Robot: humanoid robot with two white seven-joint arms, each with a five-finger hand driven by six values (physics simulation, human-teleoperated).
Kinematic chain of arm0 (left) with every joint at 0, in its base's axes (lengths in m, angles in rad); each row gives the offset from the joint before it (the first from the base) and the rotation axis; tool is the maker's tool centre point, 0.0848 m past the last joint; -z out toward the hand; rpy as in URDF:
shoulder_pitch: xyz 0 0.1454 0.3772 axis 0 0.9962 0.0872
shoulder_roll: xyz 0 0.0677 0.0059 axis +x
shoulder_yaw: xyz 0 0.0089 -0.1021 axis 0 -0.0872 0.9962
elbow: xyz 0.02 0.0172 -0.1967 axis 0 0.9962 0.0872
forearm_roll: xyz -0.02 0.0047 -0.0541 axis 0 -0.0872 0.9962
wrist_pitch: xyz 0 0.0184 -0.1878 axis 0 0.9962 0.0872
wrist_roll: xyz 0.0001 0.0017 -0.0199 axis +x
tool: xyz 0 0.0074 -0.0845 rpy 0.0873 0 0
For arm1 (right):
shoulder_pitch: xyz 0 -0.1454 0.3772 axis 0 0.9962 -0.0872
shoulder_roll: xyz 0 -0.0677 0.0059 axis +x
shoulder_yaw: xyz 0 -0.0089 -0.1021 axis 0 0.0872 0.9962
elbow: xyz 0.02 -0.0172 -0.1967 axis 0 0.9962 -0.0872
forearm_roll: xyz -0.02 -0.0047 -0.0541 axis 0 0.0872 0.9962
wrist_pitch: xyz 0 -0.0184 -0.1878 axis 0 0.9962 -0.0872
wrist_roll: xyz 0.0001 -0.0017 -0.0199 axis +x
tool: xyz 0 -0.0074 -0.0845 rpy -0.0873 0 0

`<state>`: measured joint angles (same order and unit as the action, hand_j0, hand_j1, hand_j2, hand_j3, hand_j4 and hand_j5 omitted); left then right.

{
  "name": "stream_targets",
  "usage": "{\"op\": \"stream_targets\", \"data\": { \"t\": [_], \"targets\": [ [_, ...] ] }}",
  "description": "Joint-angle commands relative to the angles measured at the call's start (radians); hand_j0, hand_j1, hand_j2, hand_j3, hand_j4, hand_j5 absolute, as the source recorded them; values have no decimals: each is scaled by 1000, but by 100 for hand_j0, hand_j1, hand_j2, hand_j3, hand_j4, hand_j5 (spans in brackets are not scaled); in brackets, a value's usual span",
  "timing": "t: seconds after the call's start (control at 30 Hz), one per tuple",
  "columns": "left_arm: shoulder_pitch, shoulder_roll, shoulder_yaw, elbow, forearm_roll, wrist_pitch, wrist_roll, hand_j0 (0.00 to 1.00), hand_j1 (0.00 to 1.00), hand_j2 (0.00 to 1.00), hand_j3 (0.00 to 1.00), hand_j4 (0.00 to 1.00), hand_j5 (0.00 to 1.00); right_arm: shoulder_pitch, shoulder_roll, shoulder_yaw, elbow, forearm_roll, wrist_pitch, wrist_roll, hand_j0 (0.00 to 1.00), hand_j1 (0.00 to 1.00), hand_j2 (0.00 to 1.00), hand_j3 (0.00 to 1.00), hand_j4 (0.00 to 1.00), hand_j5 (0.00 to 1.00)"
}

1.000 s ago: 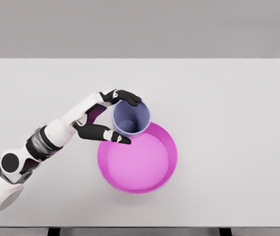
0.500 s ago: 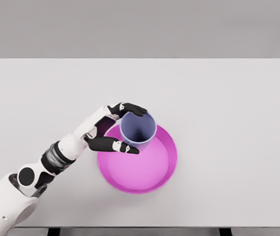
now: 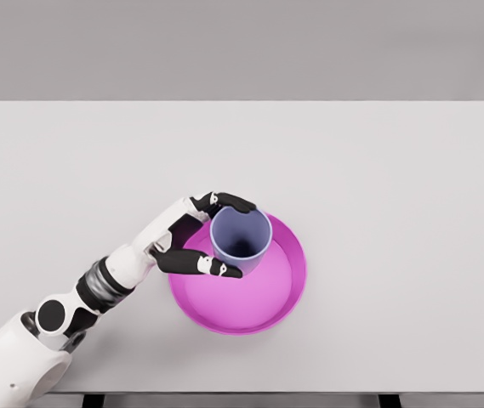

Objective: Flip the cup with left arm and place it on the plate

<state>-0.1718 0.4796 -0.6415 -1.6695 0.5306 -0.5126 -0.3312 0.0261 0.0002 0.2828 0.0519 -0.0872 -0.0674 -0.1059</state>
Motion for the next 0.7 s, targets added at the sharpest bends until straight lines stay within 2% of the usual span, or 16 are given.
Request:
{"op": "stream_targets", "data": {
  "t": [0.0,0.13,0.3,0.67],
  "targets": [
    [2,-3,2,-7,6,0,0,63,63,63,63,63,63,2,0,-1,0,0,0,0,100,100,100,100,100,100],
    [0,-10,-3,-3,3,2,0,63,63,63,63,63,63,2,0,-1,0,0,0,0,100,100,100,100,100,100],
    [-6,-30,-4,45,2,3,0,63,63,63,63,63,63,2,0,1,0,0,0,0,100,100,100,100,100,100],
    [0,-35,-7,59,-1,3,0,63,63,63,63,63,63,2,0,1,0,0,0,0,100,100,100,100,100,100]
  ]
}}
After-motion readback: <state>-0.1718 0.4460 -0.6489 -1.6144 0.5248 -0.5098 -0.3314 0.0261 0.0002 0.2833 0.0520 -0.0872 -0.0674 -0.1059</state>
